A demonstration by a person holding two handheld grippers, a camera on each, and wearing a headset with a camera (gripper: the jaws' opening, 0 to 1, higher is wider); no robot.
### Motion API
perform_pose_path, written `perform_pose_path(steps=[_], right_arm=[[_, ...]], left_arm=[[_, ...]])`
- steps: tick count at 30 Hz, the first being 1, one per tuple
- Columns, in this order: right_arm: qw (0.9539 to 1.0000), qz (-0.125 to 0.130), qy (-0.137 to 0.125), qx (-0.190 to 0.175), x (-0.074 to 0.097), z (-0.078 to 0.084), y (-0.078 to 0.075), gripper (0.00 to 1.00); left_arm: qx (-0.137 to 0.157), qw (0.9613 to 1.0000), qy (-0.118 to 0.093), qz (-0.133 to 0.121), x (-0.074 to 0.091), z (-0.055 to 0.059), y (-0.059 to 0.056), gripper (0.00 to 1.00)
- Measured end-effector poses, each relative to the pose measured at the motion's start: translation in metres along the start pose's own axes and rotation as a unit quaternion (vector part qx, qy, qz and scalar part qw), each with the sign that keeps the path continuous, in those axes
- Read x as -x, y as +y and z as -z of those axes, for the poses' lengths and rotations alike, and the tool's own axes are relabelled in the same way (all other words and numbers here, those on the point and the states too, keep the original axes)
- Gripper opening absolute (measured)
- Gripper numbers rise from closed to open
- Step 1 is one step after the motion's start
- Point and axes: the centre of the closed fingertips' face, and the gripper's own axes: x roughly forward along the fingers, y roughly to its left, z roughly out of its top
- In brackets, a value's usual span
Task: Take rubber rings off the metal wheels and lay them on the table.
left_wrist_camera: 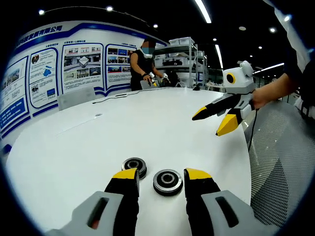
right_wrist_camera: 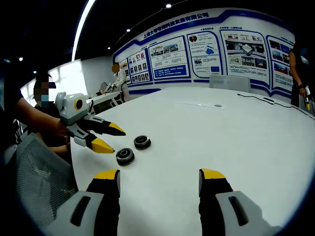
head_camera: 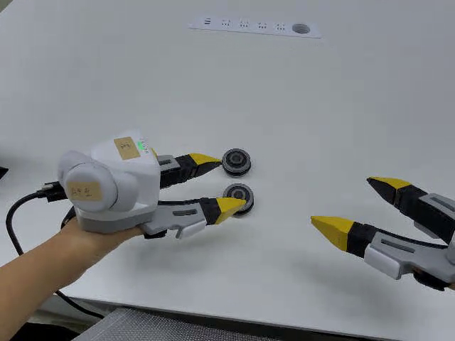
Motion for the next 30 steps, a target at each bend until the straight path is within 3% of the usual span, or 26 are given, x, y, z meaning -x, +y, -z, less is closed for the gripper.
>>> perform_pose_path(steps=[10,30], right_arm=[[0.9999,-0.006,0.007,-0.004,-0.001,0.007,0.004,0.64],[0.9998,-0.013,0.013,-0.008,-0.002,0.011,0.006,0.62]], left_arm=[[-0.012,0.9995,0.025,0.018,-0.007,0.012,-0.003,0.30],[-0.019,0.9980,0.046,0.040,-0.015,0.018,-0.007,0.18]])
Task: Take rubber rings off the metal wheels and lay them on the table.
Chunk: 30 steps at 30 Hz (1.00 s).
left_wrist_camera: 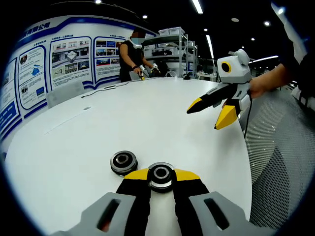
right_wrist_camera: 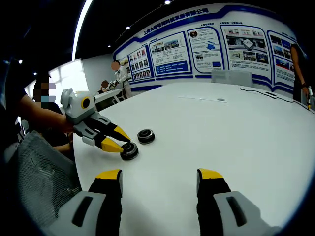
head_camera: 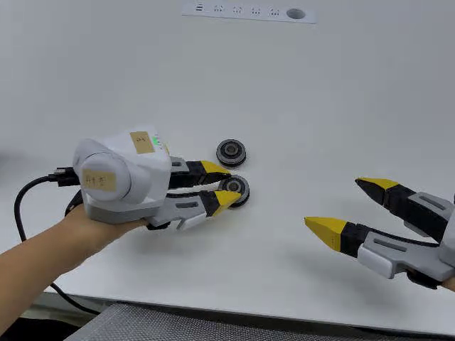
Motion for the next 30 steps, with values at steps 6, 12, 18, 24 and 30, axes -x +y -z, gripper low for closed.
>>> perform_pose_path(steps=[6,12,18,24,30], right_arm=[[1.0000,-0.002,-0.002,-0.002,-0.001,-0.001,0.001,0.62],[1.0000,-0.005,0.001,-0.003,-0.001,0.001,0.003,0.62],[0.9998,-0.018,0.001,-0.003,-0.007,-0.003,0.011,0.60],[0.9983,-0.054,-0.012,-0.022,-0.022,-0.019,0.030,0.60],[0.9933,-0.091,-0.012,-0.070,-0.040,-0.025,0.050,0.60]], left_arm=[[0.002,1.0000,0.004,0.002,-0.001,0.002,0.000,0.17],[0.011,0.9999,0.003,0.002,-0.001,0.001,-0.001,0.16],[0.007,0.9999,0.006,0.008,0.000,0.002,-0.003,0.14],[0.002,0.9999,0.011,0.011,0.000,0.003,-0.002,0.14],[-0.018,0.9994,0.025,0.018,-0.001,0.004,-0.002,0.13]])
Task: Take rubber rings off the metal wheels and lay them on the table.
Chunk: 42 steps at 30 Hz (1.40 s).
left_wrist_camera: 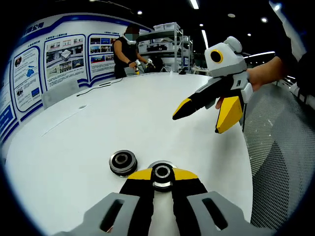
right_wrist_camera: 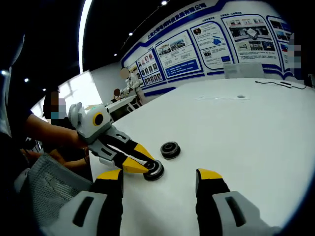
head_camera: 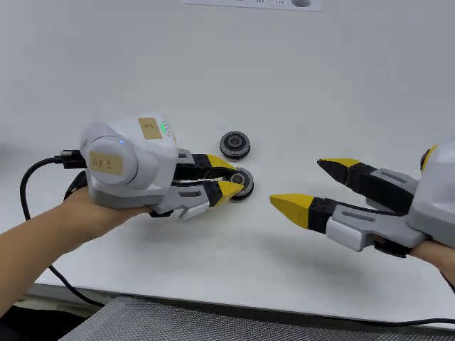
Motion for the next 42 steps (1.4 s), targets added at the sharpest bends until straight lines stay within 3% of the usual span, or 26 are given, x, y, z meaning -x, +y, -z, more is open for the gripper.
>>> perform_pose_path(steps=[6,11,15,20,26,29,35,38,42], right_arm=[[0.9986,-0.013,-0.011,-0.050,-0.010,-0.002,0.005,0.60],[0.9944,-0.014,-0.018,-0.103,-0.012,-0.001,0.000,0.58],[0.9908,-0.020,-0.009,-0.133,-0.014,0.002,-0.002,0.58],[0.9867,-0.032,-0.007,-0.159,-0.017,0.001,-0.001,0.57],[0.9861,-0.044,0.004,-0.161,-0.023,0.002,0.005,0.55],[0.9804,-0.055,0.019,-0.188,-0.027,0.007,0.011,0.53],[0.9744,-0.059,0.022,-0.216,-0.034,0.008,0.012,0.53],[0.9691,-0.064,0.020,-0.237,-0.036,0.006,0.013,0.55],[0.9702,-0.072,0.024,-0.230,-0.040,0.006,0.018,0.59]], left_arm=[[-0.014,0.9998,0.011,0.002,0.000,0.001,0.000,0.13],[-0.017,0.9998,0.013,0.003,0.000,0.001,-0.001,0.12],[-0.019,0.9997,0.016,0.003,0.000,0.002,0.000,0.12],[-0.020,0.9996,0.018,0.005,-0.001,0.002,-0.001,0.12],[-0.021,0.9996,0.018,0.005,-0.001,0.002,0.000,0.12],[-0.021,0.9996,0.018,0.005,-0.001,0.003,0.000,0.12],[-0.027,0.9994,0.020,0.008,-0.001,0.004,0.002,0.12],[-0.027,0.9994,0.020,0.008,-0.002,0.004,0.002,0.12],[-0.029,0.9993,0.020,0.009,-0.003,0.005,0.003,0.12]])
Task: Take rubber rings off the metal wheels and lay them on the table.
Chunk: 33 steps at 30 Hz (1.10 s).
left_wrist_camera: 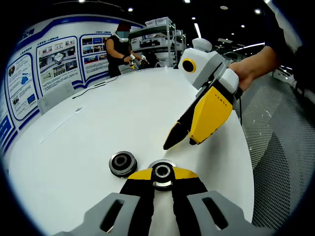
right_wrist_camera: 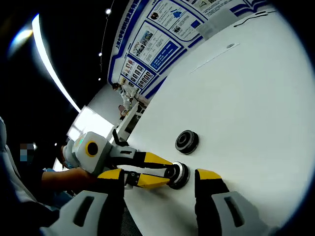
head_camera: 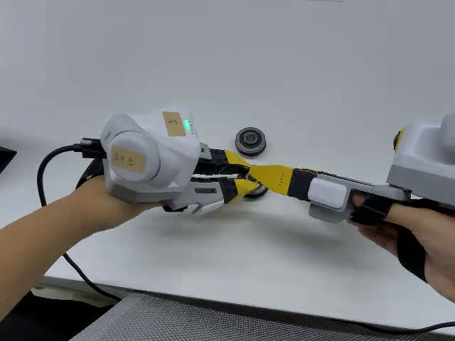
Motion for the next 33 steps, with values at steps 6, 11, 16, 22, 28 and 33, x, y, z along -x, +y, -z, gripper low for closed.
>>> perform_pose_path(steps=[6,11,16,22,28,33], right_arm=[[0.9993,-0.012,0.002,-0.036,-0.006,0.002,0.004,0.59],[0.9986,-0.010,0.006,-0.051,-0.009,0.004,0.005,0.61],[0.9986,-0.005,0.014,-0.050,-0.010,0.008,0.003,0.61],[0.9980,-0.009,0.015,-0.060,-0.011,0.010,0.005,0.59],[0.9979,-0.008,0.015,-0.062,-0.010,0.011,0.006,0.59],[0.9988,0.003,0.021,-0.045,-0.012,0.014,0.008,0.60]], left_arm=[[-0.004,1.0000,0.001,0.003,0.000,0.000,0.000,0.12],[-0.010,0.9999,0.001,0.004,0.000,-0.001,-0.001,0.12],[-0.013,0.9999,0.002,0.004,0.000,-0.002,-0.002,0.12],[-0.014,0.9999,0.002,0.005,0.001,-0.003,-0.003,0.12],[-0.014,0.9999,0.003,0.004,0.001,-0.004,-0.004,0.12],[-0.016,0.9999,0.005,0.003,0.002,-0.004,-0.004,0.12]])
